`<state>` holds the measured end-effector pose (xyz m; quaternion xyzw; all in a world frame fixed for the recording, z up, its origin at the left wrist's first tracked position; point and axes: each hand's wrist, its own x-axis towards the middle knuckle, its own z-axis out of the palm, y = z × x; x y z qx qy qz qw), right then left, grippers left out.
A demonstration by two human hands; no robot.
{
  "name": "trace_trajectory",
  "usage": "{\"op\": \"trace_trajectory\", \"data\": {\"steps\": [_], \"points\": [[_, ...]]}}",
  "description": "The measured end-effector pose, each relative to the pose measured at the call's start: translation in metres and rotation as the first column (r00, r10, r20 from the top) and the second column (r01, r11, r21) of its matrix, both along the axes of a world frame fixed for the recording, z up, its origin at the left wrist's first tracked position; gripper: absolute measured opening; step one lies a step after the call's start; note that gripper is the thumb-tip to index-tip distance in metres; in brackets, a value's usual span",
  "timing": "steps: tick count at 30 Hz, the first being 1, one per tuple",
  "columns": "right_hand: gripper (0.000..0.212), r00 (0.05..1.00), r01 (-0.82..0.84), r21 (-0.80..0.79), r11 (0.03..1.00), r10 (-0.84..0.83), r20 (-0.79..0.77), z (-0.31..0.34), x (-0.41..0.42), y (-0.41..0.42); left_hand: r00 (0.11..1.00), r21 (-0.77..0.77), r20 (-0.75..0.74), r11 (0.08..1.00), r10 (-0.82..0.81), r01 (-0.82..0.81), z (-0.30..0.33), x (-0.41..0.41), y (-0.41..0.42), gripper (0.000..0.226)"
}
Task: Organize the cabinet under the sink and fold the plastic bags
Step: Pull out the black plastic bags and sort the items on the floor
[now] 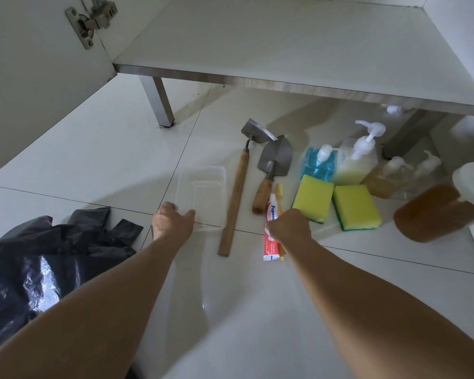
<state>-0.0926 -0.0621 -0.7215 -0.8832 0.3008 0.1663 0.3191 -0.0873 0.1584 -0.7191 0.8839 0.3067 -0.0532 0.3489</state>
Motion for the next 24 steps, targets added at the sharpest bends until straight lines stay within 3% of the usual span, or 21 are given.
{"op": "trace_trajectory", "data": {"steps": [3,10,16,24], "points": [[0.04,1.0,0.018,-0.001,1.0,-0.018,-0.007,-0.001,0.0,-0.001,0.996,-0.061,0.046,0.995,0.079,-0.076,-0.001,0.001,0.006,0.014],[0.042,0.999,0.039,-0.014,0.999,-0.04,-0.002,0.006,0.0,-0.008,0.976,-0.262,0.02,0.944,0.216,-0.203,0.0,0.005,0.017,0.021],[0.032,1.0,-0.01,-0.035,0.999,0.01,0.002,0.01,0.0,-0.012,0.981,-0.297,0.026,0.939,0.192,-0.175,0.005,0.005,0.019,0.016],[0.023,0.998,0.06,0.073,0.996,-0.061,0.012,0.007,0.0,-0.012,0.992,-0.397,-0.057,0.91,0.109,-0.123,0.006,0.003,0.022,0.009]]}}
